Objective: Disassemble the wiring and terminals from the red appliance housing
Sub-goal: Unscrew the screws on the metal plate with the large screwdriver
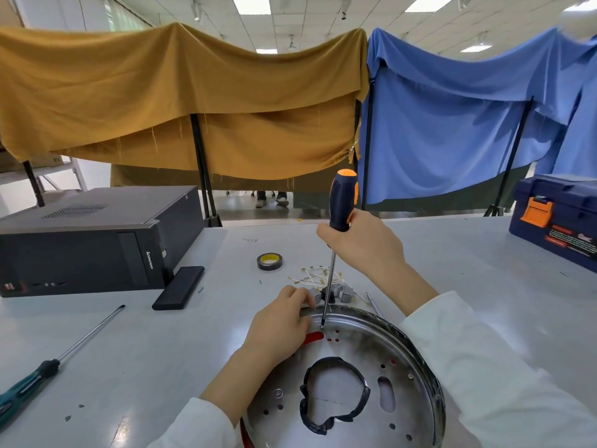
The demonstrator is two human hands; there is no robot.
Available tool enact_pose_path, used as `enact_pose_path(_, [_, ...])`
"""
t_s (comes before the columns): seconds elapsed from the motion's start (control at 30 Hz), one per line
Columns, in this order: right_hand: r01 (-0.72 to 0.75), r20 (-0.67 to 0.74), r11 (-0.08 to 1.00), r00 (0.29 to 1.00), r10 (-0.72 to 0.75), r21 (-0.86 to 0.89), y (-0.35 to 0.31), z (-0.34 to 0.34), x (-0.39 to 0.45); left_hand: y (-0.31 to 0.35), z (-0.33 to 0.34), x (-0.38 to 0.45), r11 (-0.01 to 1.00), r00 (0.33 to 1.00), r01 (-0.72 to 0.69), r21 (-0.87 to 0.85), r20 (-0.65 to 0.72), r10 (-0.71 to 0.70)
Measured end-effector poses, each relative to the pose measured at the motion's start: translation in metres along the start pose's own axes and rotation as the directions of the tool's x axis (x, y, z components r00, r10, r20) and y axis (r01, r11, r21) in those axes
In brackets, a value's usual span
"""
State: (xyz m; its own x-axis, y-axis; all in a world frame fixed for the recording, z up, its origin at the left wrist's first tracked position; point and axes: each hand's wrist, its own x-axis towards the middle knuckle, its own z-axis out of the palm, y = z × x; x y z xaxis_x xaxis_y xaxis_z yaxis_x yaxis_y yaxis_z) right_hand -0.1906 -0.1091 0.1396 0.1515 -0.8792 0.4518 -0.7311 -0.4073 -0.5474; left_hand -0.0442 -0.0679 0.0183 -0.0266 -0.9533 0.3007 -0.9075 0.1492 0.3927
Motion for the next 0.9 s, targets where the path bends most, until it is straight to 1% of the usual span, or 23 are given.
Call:
enact_pose_path(0.1, [0.005, -0.049, 1.000, 0.999, -0.005, -0.017, 0.002, 0.000, -0.002, 0.000, 0.000, 0.001, 0.999, 0.999, -0.009, -0.050, 0.044, 0.011])
enact_pose_path(0.27, [-0.003, -0.069, 0.999, 0.998, 0.007, 0.047, 0.003, -0.003, -0.005, -0.001, 0.001, 0.002, 1.000, 0.996, -0.026, 0.002, 0.086, 0.026])
enact_pose_path(0.43, [0.005, -0.066, 0.999, 0.998, -0.002, 0.048, 0.003, -0.007, -0.007, 0.002, -0.003, 0.006, 1.000, 0.992, -0.018, 0.003, 0.126, 0.017])
enact_pose_path(0.57, [0.017, -0.101, 0.998, 0.995, -0.012, 0.056, 0.002, -0.009, -0.006, 0.005, -0.004, 0.009, 0.997, 0.989, -0.028, 0.076, 0.148, 0.017])
enact_pose_path(0.67, [0.025, -0.114, 0.997, 0.993, -0.017, 0.068, 0.001, -0.012, -0.007, 0.009, -0.004, 0.011, 0.991, 0.990, -0.029, 0.130, 0.142, 0.010])
enact_pose_path(0.77, [0.016, -0.127, 0.997, 0.992, -0.006, 0.080, 0.002, -0.015, -0.008, 0.014, -0.002, 0.012, 0.987, 0.995, -0.029, 0.157, 0.095, 0.014])
enact_pose_path(0.83, [0.012, -0.142, 0.995, 0.990, 0.002, 0.095, 0.004, -0.016, -0.010, 0.014, 0.000, 0.012, 0.987, 0.997, -0.043, 0.154, 0.069, 0.033])
enact_pose_path(0.9, [0.015, -0.188, 0.991, 0.982, 0.010, 0.130, 0.007, -0.019, -0.013, 0.013, 0.001, 0.011, 0.991, 0.997, -0.051, 0.120, 0.068, 0.044])
